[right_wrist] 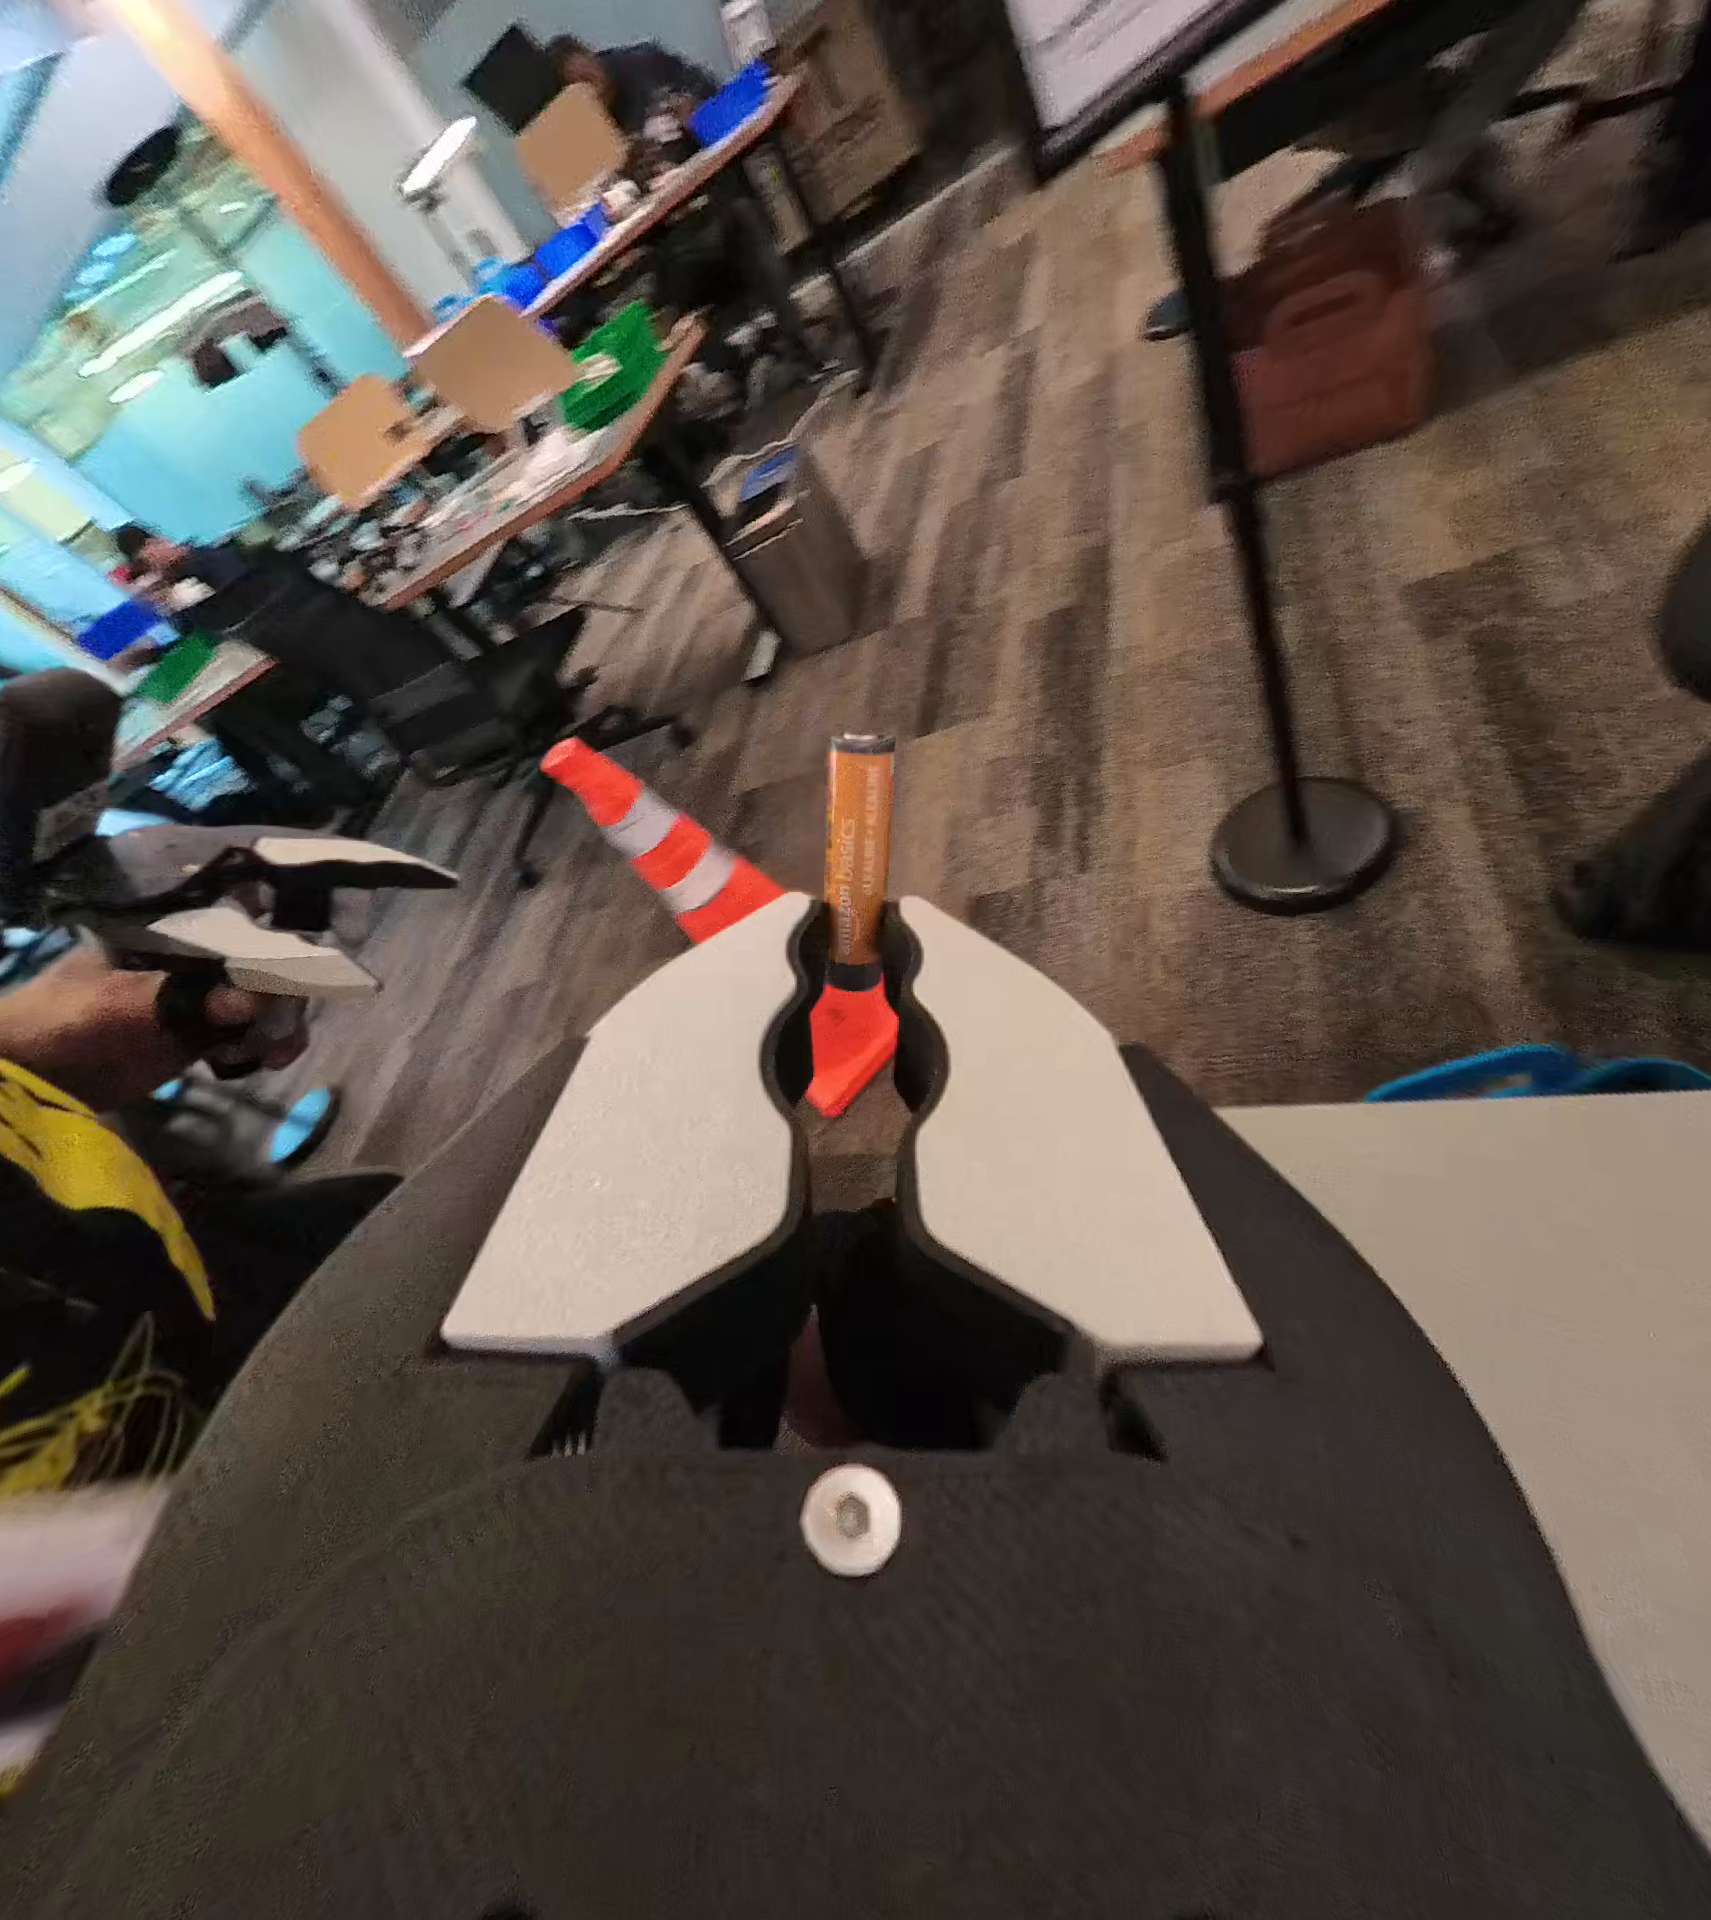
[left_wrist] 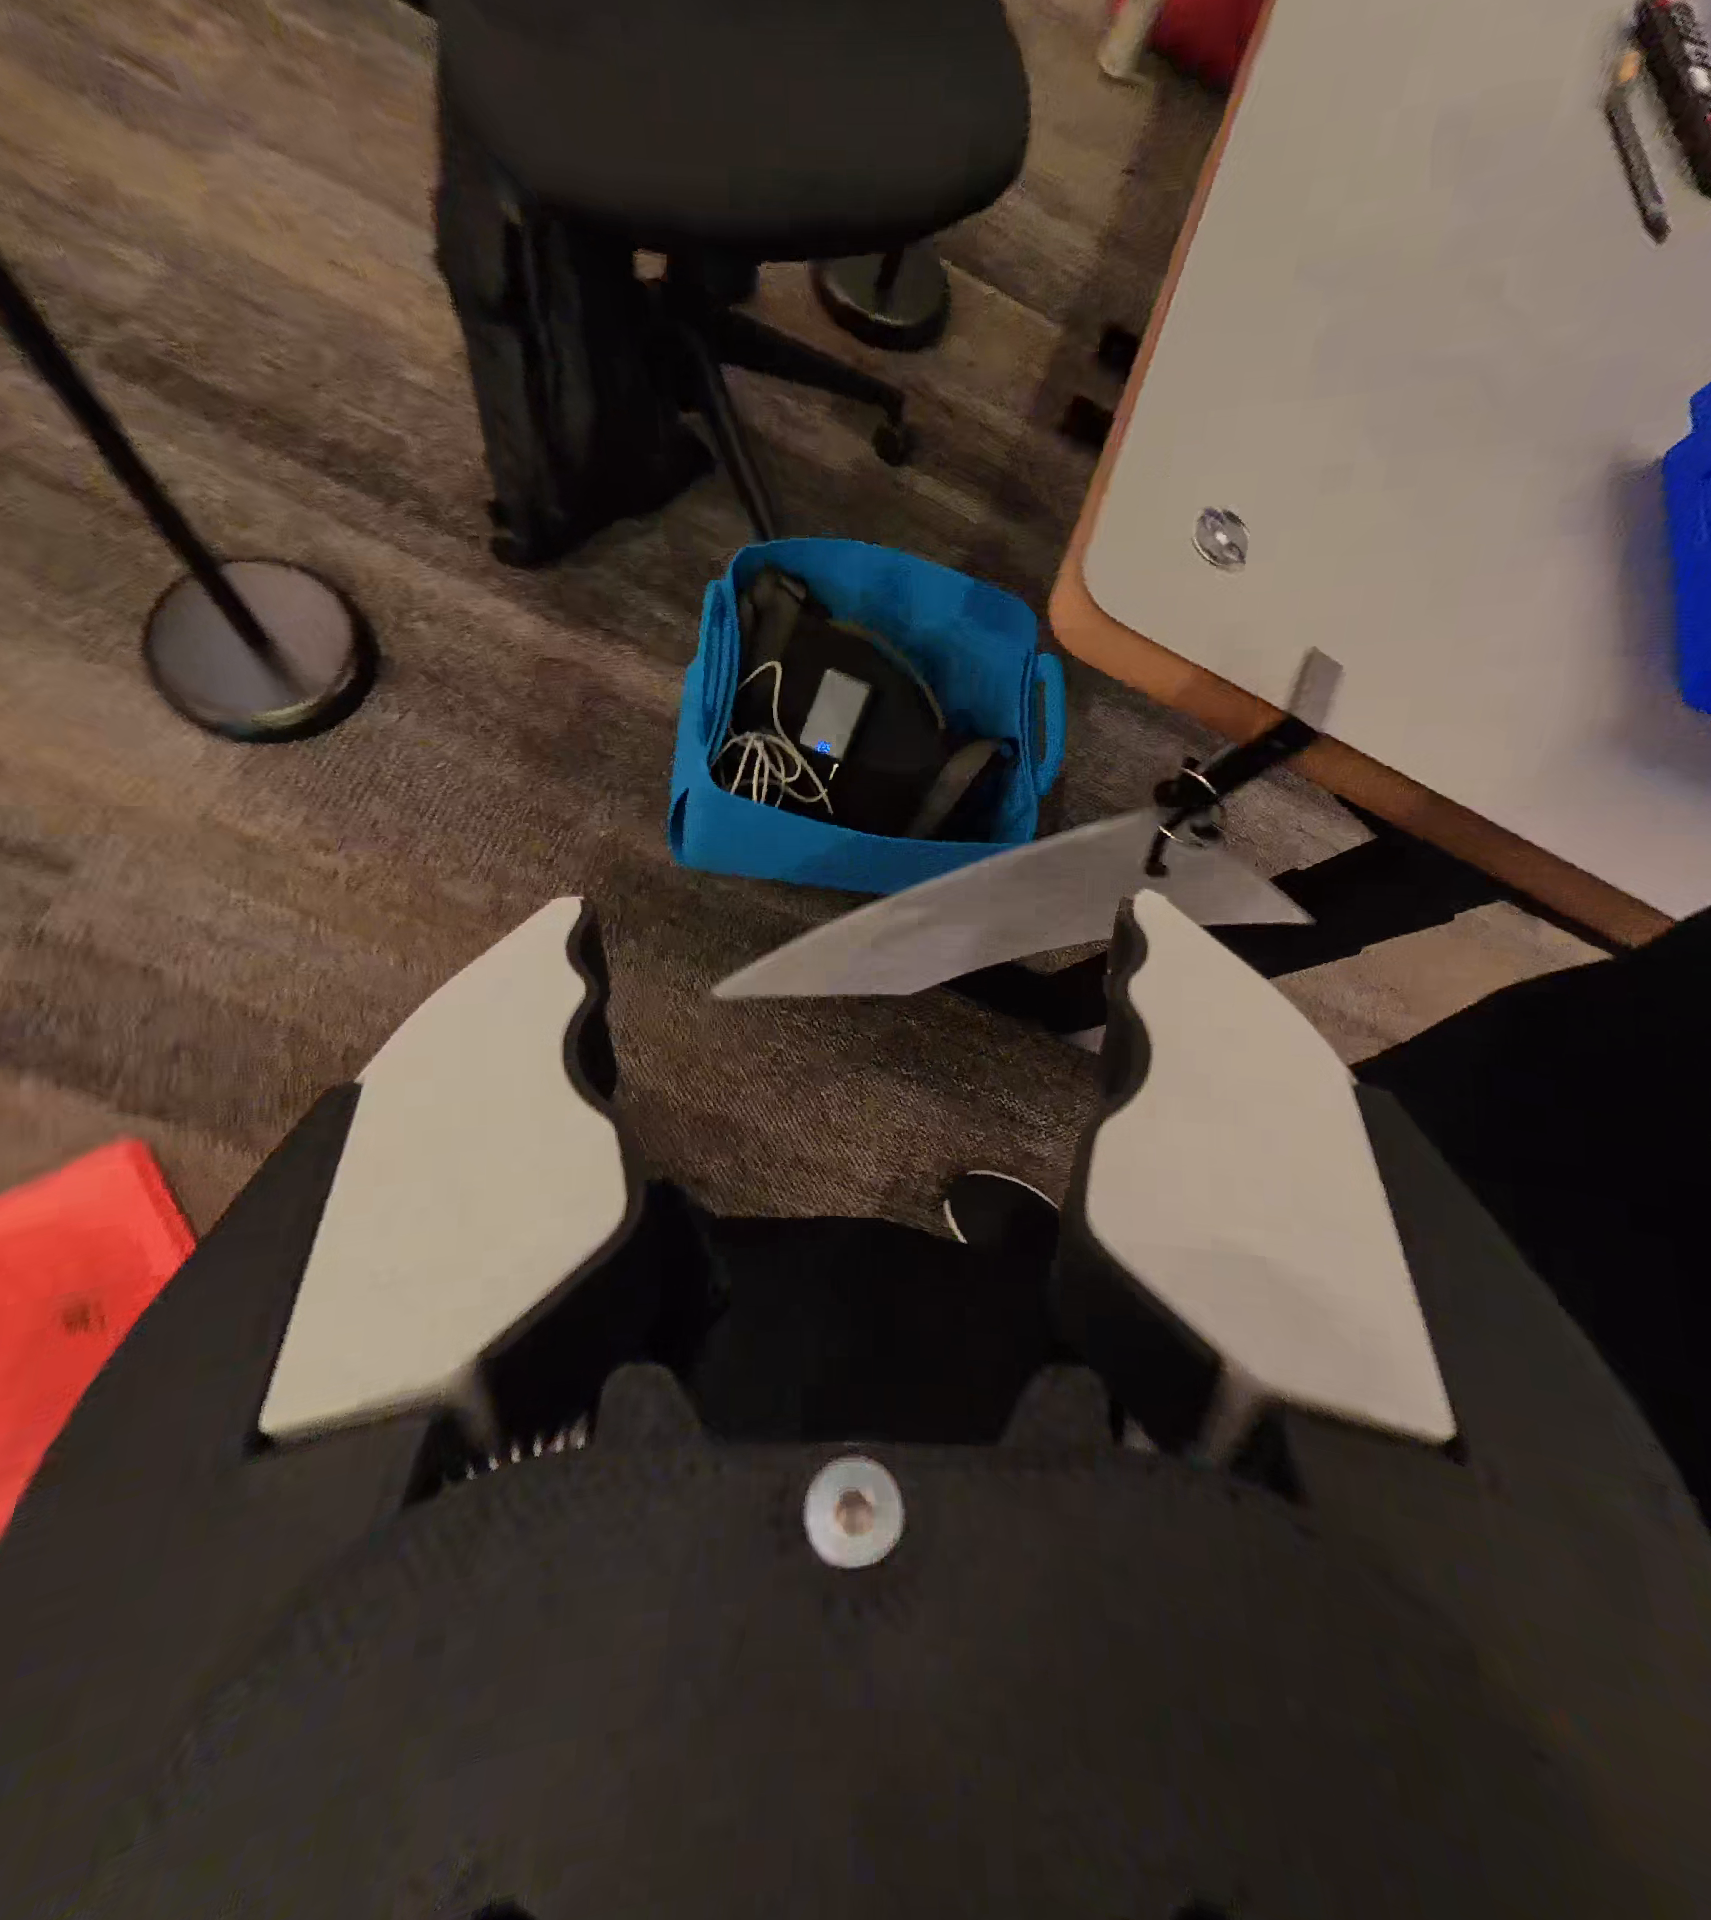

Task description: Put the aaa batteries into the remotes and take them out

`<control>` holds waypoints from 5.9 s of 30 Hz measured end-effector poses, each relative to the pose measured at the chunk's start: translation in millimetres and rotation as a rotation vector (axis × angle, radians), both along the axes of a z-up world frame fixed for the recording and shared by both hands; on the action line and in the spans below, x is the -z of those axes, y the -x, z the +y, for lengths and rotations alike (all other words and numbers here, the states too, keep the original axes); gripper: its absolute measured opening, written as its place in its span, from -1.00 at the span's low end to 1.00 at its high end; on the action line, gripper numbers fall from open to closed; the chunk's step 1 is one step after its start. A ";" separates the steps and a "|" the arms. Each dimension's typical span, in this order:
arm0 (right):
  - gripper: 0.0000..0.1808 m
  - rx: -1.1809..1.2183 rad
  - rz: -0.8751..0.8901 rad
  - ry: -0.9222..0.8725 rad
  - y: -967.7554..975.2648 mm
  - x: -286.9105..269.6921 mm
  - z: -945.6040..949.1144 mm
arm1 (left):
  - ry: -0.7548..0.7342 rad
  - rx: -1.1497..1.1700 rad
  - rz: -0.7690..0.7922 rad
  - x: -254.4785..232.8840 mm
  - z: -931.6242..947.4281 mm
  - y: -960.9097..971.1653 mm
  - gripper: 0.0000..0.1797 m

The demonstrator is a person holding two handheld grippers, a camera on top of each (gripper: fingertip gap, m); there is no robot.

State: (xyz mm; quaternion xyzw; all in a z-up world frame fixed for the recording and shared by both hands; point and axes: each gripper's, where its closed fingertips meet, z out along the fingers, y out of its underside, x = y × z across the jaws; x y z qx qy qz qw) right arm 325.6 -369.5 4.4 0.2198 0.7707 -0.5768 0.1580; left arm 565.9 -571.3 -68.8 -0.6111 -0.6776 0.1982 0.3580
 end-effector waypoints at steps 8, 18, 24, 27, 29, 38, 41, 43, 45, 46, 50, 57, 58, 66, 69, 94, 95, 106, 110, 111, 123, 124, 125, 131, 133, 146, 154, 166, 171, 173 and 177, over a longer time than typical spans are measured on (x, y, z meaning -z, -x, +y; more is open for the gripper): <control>-0.89 0.450 -0.144 0.017 110.6 5.4 -63.8 | -0.134 0.420 0.120 -32.5 -141.2 274.6 0.00; -0.89 0.994 -0.174 0.256 238.9 33.0 25.8 | -0.198 1.013 0.375 -109.2 -16.4 589.5 0.03; -0.89 1.212 -0.160 0.418 337.5 112.5 159.9 | -0.299 1.139 0.288 -102.9 56.4 674.9 0.03; -0.89 1.392 -0.149 0.431 366.0 141.0 229.2 | -0.331 1.213 0.232 -95.0 106.8 714.1 0.01; -0.89 1.464 -0.127 0.455 377.9 142.9 266.6 | -0.336 1.269 0.250 -87.9 156.2 743.5 0.00; -0.89 1.540 -0.253 0.309 396.8 169.6 293.1 | -0.380 1.568 0.286 -71.9 370.3 791.7 0.02; -0.89 1.565 -0.275 0.387 393.2 168.5 301.3 | -0.380 1.607 0.254 -64.5 417.2 795.5 0.05; -0.89 1.597 -0.279 0.403 391.0 169.4 307.4 | -0.331 1.655 0.244 -48.6 447.4 796.5 0.04; -0.89 1.628 -0.279 0.396 390.0 170.6 312.2 | -0.278 1.717 0.235 -27.2 478.1 796.6 0.04; -0.89 1.641 -0.276 0.393 389.9 170.8 314.5 | -0.283 1.733 0.217 -19.3 494.0 796.9 0.05; -0.89 1.665 -0.254 0.413 392.2 168.0 321.6 | -0.327 1.762 0.082 1.7 548.0 796.2 0.15; -0.89 1.693 -0.268 0.344 401.0 174.2 327.8 | -0.290 1.940 0.021 35.3 580.3 795.7 0.21; -0.89 1.709 -0.270 0.356 400.0 174.1 330.7 | -0.316 1.939 -0.008 42.6 587.8 800.9 0.21; -0.89 1.811 -0.240 0.398 392.1 170.8 345.9 | -0.370 2.145 0.014 80.7 645.0 817.1 0.21; -0.89 1.821 -0.230 0.376 392.2 170.6 346.0 | -0.360 2.237 0.081 95.7 651.5 819.4 0.20; -0.89 2.233 0.291 -0.310 378.2 134.2 336.1 | -0.898 2.403 0.095 51.0 613.6 822.2 0.22; -0.89 2.254 0.284 -0.342 376.1 135.3 337.1 | -0.909 2.402 0.089 50.2 612.8 822.6 0.24; -0.89 2.410 0.134 -0.363 357.9 149.6 357.5 | -0.956 2.455 0.061 47.6 601.2 817.0 0.26; -0.90 2.468 0.172 -0.308 345.8 144.3 361.8 | -0.979 2.457 0.074 45.5 599.7 816.7 0.26; -0.90 2.474 0.175 -0.304 343.7 143.9 362.6 | -0.971 2.467 0.072 46.4 599.1 815.1 0.25; -0.89 2.463 0.102 -0.413 349.1 152.9 365.5 | -0.958 2.467 0.101 46.9 595.4 813.5 0.24; -0.89 2.447 0.081 -0.411 351.2 155.5 365.9 | -0.965 2.466 0.101 46.3 594.7 814.4 0.25; -0.89 2.426 0.066 -0.398 353.4 157.2 365.2 | -0.971 2.465 0.099 45.8 594.2 815.0 0.25; -0.90 2.397 0.243 -0.245 349.6 137.2 344.3 | -0.953 2.415 0.130 46.1 593.9 820.1 0.24; -0.90 2.394 0.232 -0.246 350.2 138.5 344.0 | -0.933 2.427 0.131 48.0 593.6 818.2 0.24; -0.90 2.376 0.284 -0.366 355.5 134.9 338.9 | -0.949 2.482 0.111 48.0 587.5 811.3 0.19; -0.90 2.540 0.280 -0.261 338.1 132.4 348.5 | -1.015 2.453 0.082 42.4 586.4 818.8 0.21; -0.89 2.589 0.253 -0.389 334.5 134.6 359.1 | -0.971 2.580 0.090 48.0 575.2 805.8 0.23; -0.89 2.564 0.245 -0.467 342.3 135.8 353.6 | -0.961 2.595 0.115 48.7 573.0 803.7 0.22; -0.89 2.583 0.258 -0.453 343.1 133.7 339.3 | -0.976 2.603 0.116 47.6 569.7 805.6 0.22; -0.89 2.638 0.286 -0.429 329.1 129.6 335.4 | -0.916 2.614 0.089 53.0 575.1 799.1 0.26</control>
